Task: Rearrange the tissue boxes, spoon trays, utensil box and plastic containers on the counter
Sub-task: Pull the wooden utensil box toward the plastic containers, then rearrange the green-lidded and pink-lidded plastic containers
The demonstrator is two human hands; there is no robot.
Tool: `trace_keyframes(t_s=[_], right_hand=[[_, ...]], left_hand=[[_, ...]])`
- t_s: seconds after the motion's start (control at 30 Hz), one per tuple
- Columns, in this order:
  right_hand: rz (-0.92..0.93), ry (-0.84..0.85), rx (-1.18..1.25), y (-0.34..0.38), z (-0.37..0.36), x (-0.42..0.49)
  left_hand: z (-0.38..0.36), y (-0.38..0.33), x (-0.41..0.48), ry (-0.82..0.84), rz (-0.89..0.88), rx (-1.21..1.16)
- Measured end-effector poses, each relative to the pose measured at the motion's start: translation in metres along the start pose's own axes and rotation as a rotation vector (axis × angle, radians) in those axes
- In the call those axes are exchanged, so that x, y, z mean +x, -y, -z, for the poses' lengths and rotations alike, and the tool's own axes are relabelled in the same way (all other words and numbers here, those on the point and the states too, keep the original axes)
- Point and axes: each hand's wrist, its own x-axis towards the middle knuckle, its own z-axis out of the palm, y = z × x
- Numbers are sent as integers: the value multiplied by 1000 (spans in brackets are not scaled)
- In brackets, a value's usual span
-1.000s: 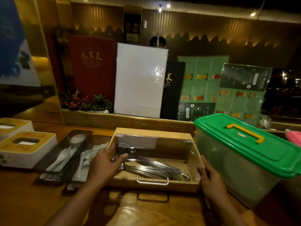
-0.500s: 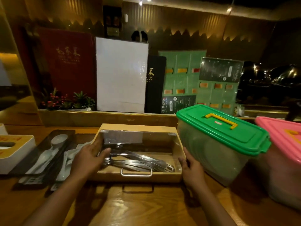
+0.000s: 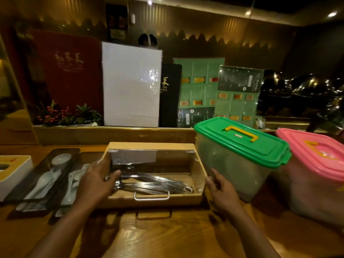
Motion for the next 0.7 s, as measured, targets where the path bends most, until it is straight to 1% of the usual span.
trace_keyframes(t_s=[0.1,0.2,0.27,0.3,0.37,0.43,0.5,0.53,0.63,0.67,0.7], right_hand=[[61,-190,-56,-6,34,-10],[181,-403,-160,-9,80,-3],[245,-484,-218,-11,111,7],[275,-507,-248,-13,125,13],[308,-538,-345,-18,153,25],[323,-520,-485,-30,179,43],[301,-432,-626,-47,200,66],[281,-367,-684,-55,209,77],[215,-163,-790,-72,227,104],[219,-122,-794,-75,231,111],[252,-116,-790,-79,233,117]], left_hand=[[-3,-19,-3,-84,-102,50],[-14,-56,-8,-104,-218,95],[-27,-87,-12,-130,-309,101],[-35,-106,-18,-111,-343,71],[-55,-144,-32,-18,-399,-36],[-82,-180,-46,71,-460,-141],[-114,-215,-60,134,-493,-207],[-131,-233,-67,161,-480,-245],[-189,-286,-90,300,-337,-347],[-208,-302,-97,326,-297,-358],[-224,-316,-102,349,-251,-379]])
